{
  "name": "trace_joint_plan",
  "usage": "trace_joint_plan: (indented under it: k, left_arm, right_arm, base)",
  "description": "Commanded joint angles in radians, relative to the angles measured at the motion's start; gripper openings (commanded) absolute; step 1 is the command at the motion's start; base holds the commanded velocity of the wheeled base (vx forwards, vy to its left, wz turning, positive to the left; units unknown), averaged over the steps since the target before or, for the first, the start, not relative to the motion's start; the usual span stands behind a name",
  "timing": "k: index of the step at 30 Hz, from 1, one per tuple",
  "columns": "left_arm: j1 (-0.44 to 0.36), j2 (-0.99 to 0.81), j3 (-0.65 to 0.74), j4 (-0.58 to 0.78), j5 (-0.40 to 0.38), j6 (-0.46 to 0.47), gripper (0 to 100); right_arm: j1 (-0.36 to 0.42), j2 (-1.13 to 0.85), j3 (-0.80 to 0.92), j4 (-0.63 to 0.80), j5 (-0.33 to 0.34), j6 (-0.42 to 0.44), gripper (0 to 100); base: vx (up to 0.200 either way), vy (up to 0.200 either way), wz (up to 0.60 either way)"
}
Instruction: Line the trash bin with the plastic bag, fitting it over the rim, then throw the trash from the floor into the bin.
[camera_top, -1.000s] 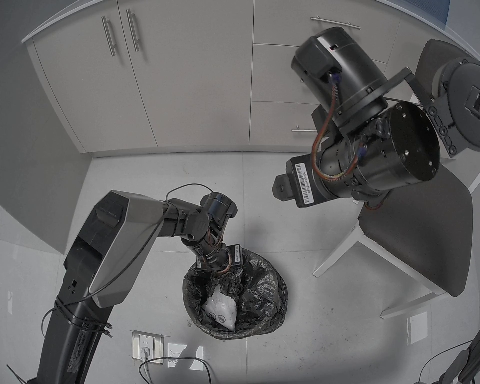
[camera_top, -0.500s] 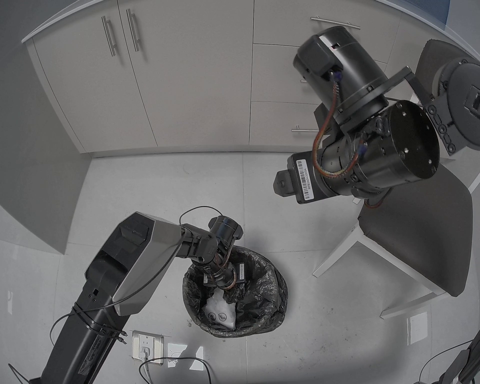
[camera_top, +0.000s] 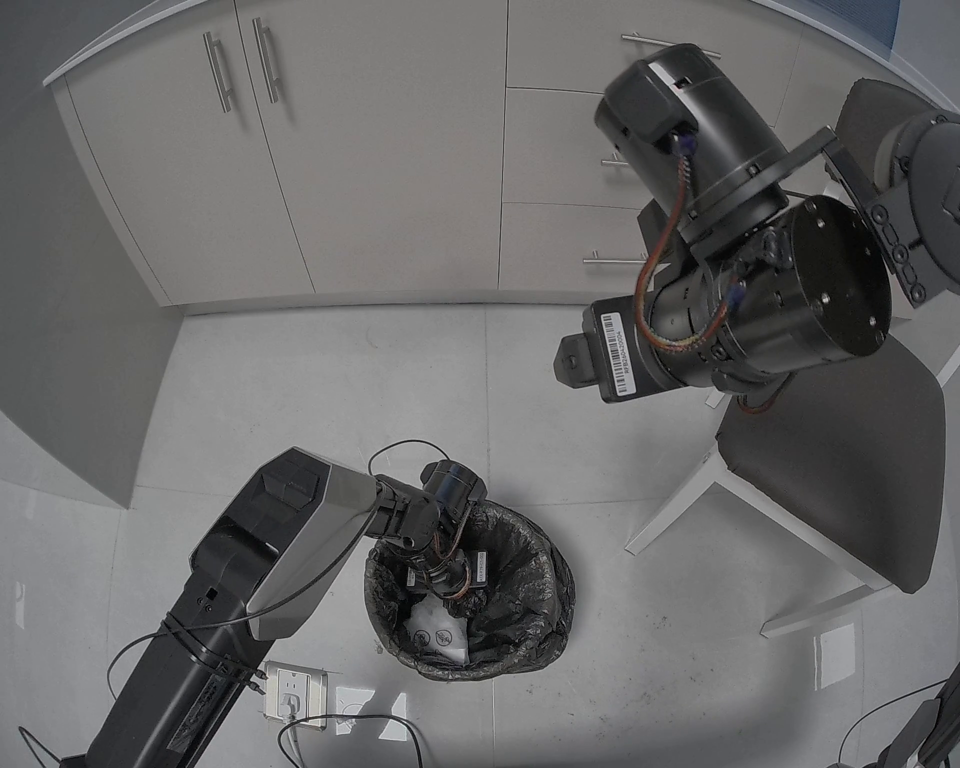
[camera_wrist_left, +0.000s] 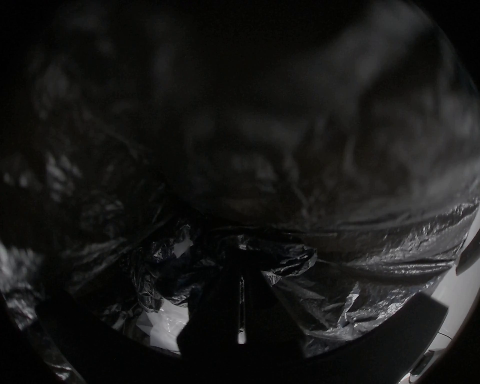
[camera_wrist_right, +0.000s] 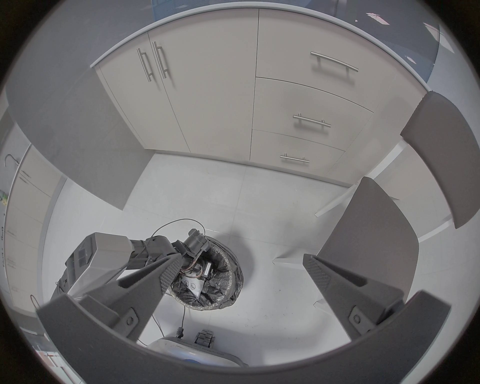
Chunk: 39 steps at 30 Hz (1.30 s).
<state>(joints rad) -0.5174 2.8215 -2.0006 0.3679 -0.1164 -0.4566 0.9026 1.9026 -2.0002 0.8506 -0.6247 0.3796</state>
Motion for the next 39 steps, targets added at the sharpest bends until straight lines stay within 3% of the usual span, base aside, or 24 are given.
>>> trace_joint_plan:
  k: [1,9,15,31,34,36,38,39]
  left_arm:
    - [-0.003,0.016,0.001,-0.003,0.000,-0.001,0]
    - [-0.032,-0.024,0.001,-0.004,0.004,-0.001,0]
    - [-0.044,-0.149,0.001,0.014,0.004,-0.002,0]
    - [-0.090,-0.491,0.001,0.238,0.090,0.001,0]
    - [-0.088,-0.590,0.001,0.330,0.115,0.047,0]
    - [-0.084,-0.675,0.001,0.416,0.142,0.131,0]
    - [-0.076,-0.778,0.001,0.517,0.187,0.231,0]
    - [-0.076,-0.784,0.001,0.523,0.190,0.237,0]
  right_arm:
    - [0.001,-0.005,0.000,-0.001,0.000,-0.001,100]
    - [0.001,0.001,0.000,-0.004,-0.001,-0.001,100]
    - [0.001,-0.003,0.000,0.004,-0.004,-0.011,100]
    - [-0.002,0.018,0.000,0.031,-0.001,-0.016,100]
    - [0.002,0.010,0.000,0.110,-0.004,-0.013,100]
    - [0.013,-0.003,0.000,0.192,-0.033,-0.018,100]
    - [0.038,-0.026,0.000,0.245,-0.105,-0.056,100]
    - [0.038,-0.026,0.000,0.246,-0.110,-0.059,100]
  base:
    - [0.000,0.000,0.00]
    - [0.000,0.000,0.00]
    - [0.000,0.000,0.00]
    - [0.000,0.000,0.00]
    - [0.000,0.000,0.00]
    - [0.000,0.000,0.00]
    - [0.000,0.000,0.00]
    - [0.000,0.000,0.00]
